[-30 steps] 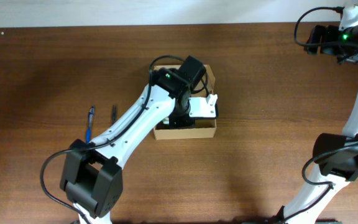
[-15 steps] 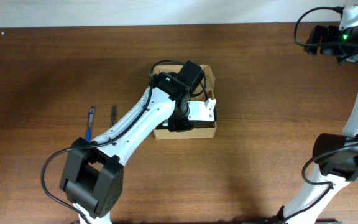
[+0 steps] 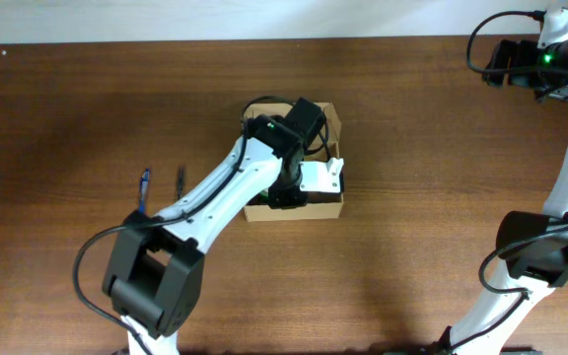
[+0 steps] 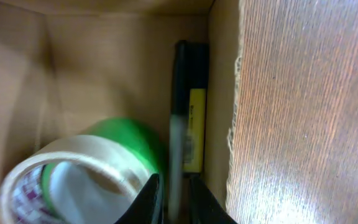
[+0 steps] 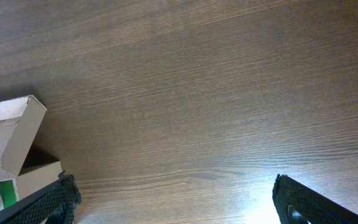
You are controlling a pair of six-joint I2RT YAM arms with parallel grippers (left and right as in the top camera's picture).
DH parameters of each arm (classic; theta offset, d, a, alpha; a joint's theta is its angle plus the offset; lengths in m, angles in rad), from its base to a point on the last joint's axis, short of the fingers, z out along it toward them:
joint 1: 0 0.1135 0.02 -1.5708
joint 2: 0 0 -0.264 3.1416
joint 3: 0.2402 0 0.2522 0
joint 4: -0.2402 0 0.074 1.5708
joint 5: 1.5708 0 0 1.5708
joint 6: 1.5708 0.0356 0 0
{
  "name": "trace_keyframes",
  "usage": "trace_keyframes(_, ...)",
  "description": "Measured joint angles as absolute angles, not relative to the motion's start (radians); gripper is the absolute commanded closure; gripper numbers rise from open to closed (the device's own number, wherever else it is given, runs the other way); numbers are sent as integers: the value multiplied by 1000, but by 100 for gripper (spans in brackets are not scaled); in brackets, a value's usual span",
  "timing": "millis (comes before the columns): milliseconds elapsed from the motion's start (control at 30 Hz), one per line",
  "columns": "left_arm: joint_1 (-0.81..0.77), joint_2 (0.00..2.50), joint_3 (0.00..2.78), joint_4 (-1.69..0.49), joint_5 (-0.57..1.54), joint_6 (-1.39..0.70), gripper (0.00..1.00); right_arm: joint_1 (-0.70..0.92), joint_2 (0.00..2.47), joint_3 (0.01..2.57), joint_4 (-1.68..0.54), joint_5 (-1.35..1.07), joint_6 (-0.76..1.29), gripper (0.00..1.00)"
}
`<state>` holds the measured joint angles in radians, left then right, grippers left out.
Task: Pack container
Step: 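Carry the black marker right into the box and release it, then move the left gripper back to the blue pen and grasp it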
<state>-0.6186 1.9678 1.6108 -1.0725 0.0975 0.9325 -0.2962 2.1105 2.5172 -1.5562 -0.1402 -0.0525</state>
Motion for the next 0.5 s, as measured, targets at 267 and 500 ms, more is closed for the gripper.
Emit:
trace_keyframes(267, -619, 1977, 1609, -1076, 24, 921, 94, -296, 2111, 2517, -1556, -140, -52, 1)
trace_keyframes(500, -619, 1920, 1615, -1083, -120, 839, 61, -296, 2111, 2517, -1556, -140, -52, 1)
